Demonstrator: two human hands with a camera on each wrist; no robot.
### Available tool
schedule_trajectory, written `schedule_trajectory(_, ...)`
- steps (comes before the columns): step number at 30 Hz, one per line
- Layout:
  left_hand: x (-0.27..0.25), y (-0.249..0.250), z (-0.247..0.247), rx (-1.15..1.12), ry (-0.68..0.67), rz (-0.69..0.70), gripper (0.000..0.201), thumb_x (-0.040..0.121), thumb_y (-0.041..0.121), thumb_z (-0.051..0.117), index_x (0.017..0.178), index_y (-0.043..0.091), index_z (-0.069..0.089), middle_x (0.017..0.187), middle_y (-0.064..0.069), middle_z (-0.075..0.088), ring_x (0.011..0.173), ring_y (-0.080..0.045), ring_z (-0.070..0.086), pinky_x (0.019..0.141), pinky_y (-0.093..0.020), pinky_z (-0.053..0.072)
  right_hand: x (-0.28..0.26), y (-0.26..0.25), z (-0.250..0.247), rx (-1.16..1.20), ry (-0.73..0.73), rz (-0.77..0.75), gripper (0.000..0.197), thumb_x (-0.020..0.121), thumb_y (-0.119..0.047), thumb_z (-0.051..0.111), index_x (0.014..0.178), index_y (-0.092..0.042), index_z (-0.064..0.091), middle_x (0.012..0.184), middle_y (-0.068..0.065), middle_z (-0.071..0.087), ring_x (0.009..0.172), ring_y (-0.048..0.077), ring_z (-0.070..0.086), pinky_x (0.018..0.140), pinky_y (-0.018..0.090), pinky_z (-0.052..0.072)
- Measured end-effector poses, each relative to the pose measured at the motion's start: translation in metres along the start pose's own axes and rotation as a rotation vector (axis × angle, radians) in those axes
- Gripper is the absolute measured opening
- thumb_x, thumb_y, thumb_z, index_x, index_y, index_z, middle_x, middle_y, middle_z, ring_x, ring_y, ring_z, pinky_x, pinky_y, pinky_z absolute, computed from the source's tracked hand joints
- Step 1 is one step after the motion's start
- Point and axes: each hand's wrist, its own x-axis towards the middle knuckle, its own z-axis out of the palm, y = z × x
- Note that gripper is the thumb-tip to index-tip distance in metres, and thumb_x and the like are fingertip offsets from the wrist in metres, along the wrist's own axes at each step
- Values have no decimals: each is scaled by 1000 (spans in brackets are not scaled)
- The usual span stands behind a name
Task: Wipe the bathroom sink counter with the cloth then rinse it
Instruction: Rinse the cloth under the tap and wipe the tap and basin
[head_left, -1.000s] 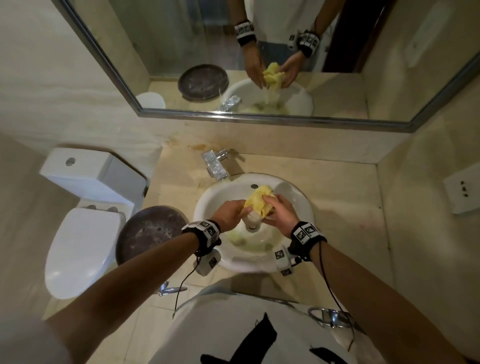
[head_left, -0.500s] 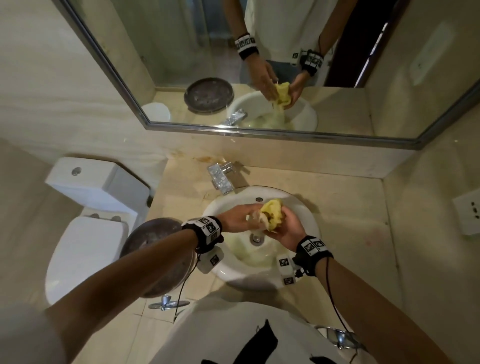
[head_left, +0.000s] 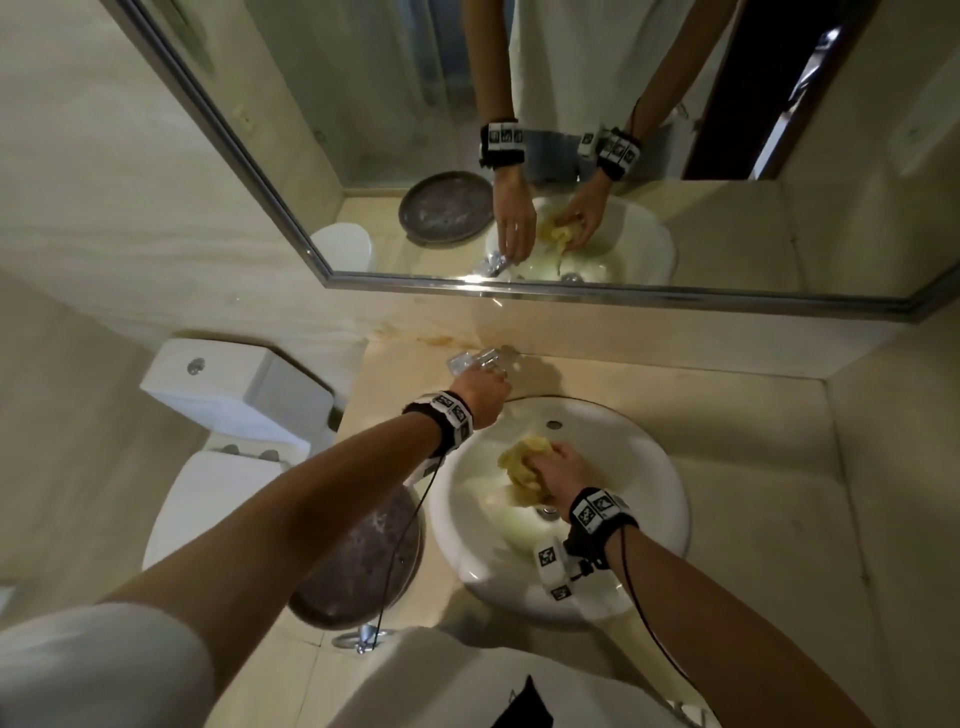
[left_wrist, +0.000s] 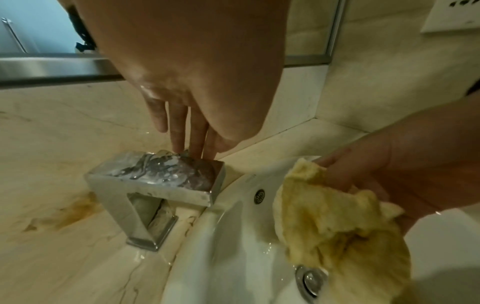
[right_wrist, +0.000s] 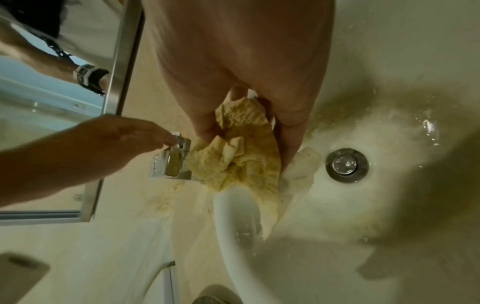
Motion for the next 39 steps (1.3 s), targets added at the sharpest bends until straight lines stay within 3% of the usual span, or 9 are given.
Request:
schedule_trajectory(5, 26, 5, 6, 161, -50, 19, 29, 94, 18, 47, 116, 14, 66, 123, -6, 66, 122, -28, 54, 115, -43, 28, 6, 1, 10, -43, 33, 25, 29, 88, -13, 67, 114, -24, 59, 96, 9, 68, 74, 21, 62, 55, 28, 46)
schedule_trajectory(11, 38, 5, 14, -13, -101, 29, 24, 94, 14, 49, 110, 9, 66, 119, -11, 67, 113, -30, 62, 92, -39, 49, 16, 2, 12, -106, 74, 16, 29, 84, -13, 68, 106, -29, 61, 102, 9, 70, 83, 26, 65, 63, 34, 54)
schedule_trajectory(15, 43, 7, 10, -49, -102, 37, 23, 95, 11, 47, 107, 7, 66, 115, -13, 67, 104, -32, 65, 80, -40, 52, 22, 3, 16, -160, 103, -26, 34, 81, -7, 69, 110, -23, 63, 102, 11, 72, 91, 30, 69, 75, 41, 60)
schedule_trajectory(19, 46, 1, 7, -58, -84, 44, 28, 94, 12, 45, 118, 7, 59, 123, -12, 58, 109, -35, 62, 85, -43, 50, 29, 2, 19, -163, 110, -44, 35, 79, -6, 69, 108, -26, 63, 101, 10, 73, 92, 29, 70, 79, 43, 61)
schedule_trajectory(25, 53, -7, 4, -73, -73, 77, 29, 94, 14, 45, 122, 8, 53, 119, -11, 56, 108, -36, 59, 93, -45, 48, 35, -3, 24, -143, 124, -67, 34, 79, -1, 66, 102, -26, 61, 99, 13, 72, 85, 29, 67, 73, 39, 58)
schedule_trajectory(29, 55, -9, 3, -79, -71, 69, 36, 93, 13, 47, 129, 7, 50, 138, -11, 46, 112, -37, 57, 83, -42, 44, 38, -6, 23, -141, 116, -74, 36, 82, 2, 64, 105, -25, 57, 97, 13, 70, 83, 28, 66, 66, 34, 55)
schedule_trajectory(33, 55, -13, 7, -53, -81, 79, 45, 90, 15, 52, 135, 9, 47, 159, -10, 21, 116, -36, 58, 95, -47, 42, 43, -3, 23, -158, 115, -72, 35, 81, 3, 64, 106, -21, 60, 95, 13, 70, 79, 26, 66, 61, 31, 54)
schedule_trajectory(36, 53, -13, 4, -139, -76, 98, 42, 93, 17, 52, 133, 5, 48, 162, -13, 14, 117, -38, 58, 74, -43, 42, 50, 1, 28, -169, 107, -63, 35, 80, 3, 63, 107, -17, 63, 100, 17, 72, 82, 29, 68, 64, 36, 58)
schedule_trajectory(39, 44, -8, -2, -340, 63, 46, 37, 95, 16, 49, 130, 5, 50, 153, -16, 34, 108, -36, 60, 69, -40, 47, 59, 3, 33, -194, 75, -56, 34, 83, -2, 65, 115, -12, 61, 110, 17, 71, 96, 35, 69, 79, 46, 60)
